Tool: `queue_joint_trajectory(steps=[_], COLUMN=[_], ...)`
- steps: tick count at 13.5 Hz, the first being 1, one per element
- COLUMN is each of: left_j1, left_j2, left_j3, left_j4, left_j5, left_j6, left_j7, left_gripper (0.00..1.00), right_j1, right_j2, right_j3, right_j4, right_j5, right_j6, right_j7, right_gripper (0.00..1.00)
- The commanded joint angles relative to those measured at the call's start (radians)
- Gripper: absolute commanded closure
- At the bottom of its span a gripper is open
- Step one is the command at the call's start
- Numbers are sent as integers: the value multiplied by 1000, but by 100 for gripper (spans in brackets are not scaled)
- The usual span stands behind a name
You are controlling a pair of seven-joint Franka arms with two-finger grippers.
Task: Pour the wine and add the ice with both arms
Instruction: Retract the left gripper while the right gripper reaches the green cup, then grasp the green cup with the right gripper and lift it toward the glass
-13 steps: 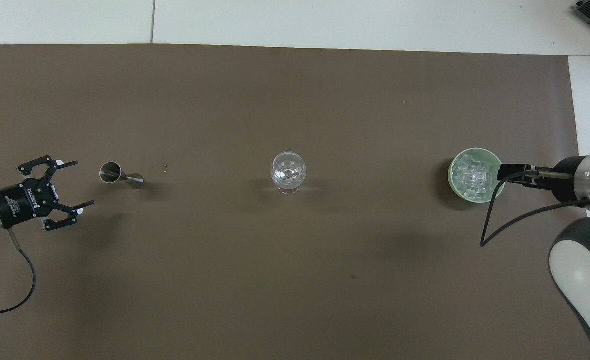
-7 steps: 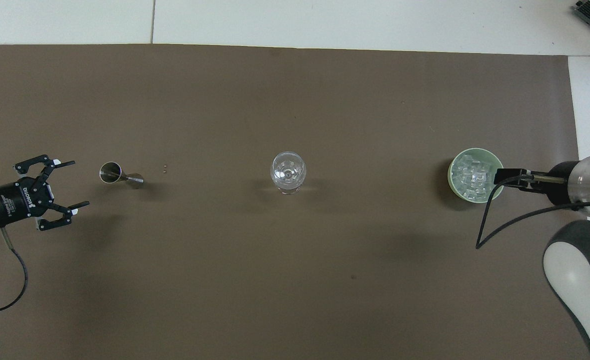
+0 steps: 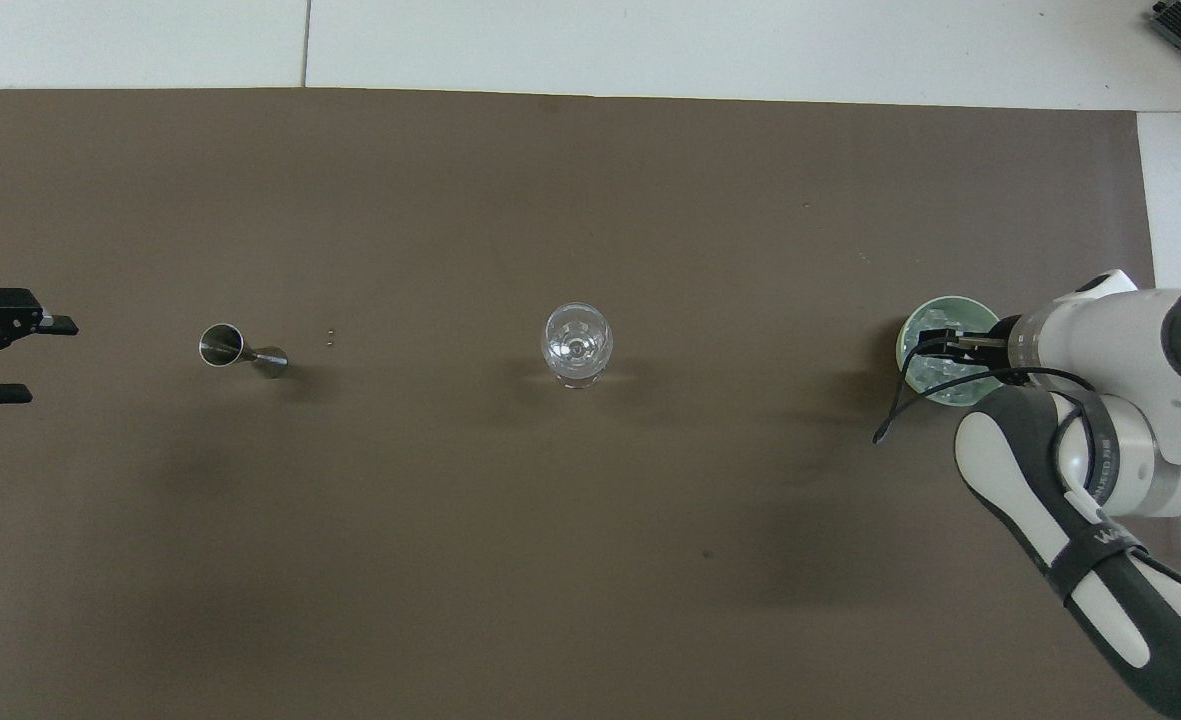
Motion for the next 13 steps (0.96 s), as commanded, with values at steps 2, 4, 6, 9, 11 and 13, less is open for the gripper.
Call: queue_joint_trajectory(steps=[2,4,6,9,11,13], left_j1=[-36,-42,-61,-110,-150,-225], left_j2=[-13,-39,-72,-89,-87,-96], left_j3=[5,4,-6,-6,-6,28], left_j4=[69,75,86,141,192,207], left_j5=[132,195,250,272,309,335], left_j6=[-62,-62,-93,-179,-234,-253], left_j7=[150,162,173,199,199,204], left_gripper=[0,0,0,0,0,0], right_j1=[-15,-15,-17,-3,17,57], right_j2=[-16,-18,-18,-48,-96,-149], right_j3=[6,6,6,9,31,61], right_j4=[-30,-31,-30,-7,47,123], right_j5=[-4,-6,-6,-6,-4,10], right_j6=[16,18,18,-4,-109,-229], right_j7=[-51,-53,-53,-39,-27,39], right_gripper=[84,85,100,100,100,100])
